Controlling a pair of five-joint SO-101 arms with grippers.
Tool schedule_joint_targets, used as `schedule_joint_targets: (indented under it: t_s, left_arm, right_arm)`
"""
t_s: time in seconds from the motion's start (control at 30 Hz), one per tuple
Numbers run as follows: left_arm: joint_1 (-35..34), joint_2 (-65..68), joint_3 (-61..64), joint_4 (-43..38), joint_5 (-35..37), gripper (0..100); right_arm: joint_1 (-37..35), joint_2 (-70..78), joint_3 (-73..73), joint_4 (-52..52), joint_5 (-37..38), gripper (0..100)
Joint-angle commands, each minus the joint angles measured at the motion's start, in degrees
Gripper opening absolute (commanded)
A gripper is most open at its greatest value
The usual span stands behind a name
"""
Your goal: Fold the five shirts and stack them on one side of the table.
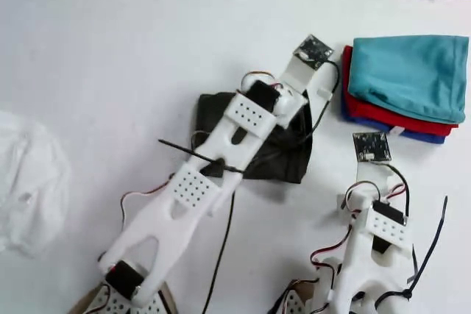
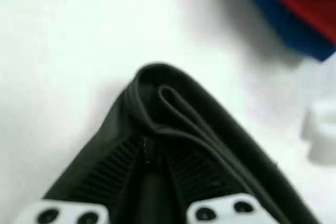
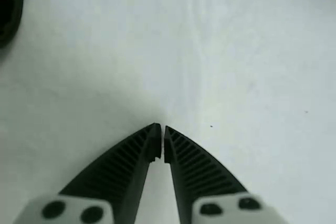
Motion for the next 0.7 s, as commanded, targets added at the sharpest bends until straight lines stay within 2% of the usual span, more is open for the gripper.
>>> schedule_joint_targets:
  t_s: [0.0, 0.43, 0.67]
  left_arm:
    - [1.49, -1.76, -1.80, -4.66, -0.62, 2]
    - [4.75, -0.97, -2.33, -1.32, -0.70, 2]
    - [3.34, -12.22, -2.33, 13.71, -0.79, 2]
  right_arm:
    - [-0.57, -1.63, -0.18, -0.75, 0.18, 1.9]
    - [-0.57, -1.63, -0.18, -0.75, 0.18, 1.9]
    - [-0.57, -1.63, -0.18, -0.75, 0.18, 1.9]
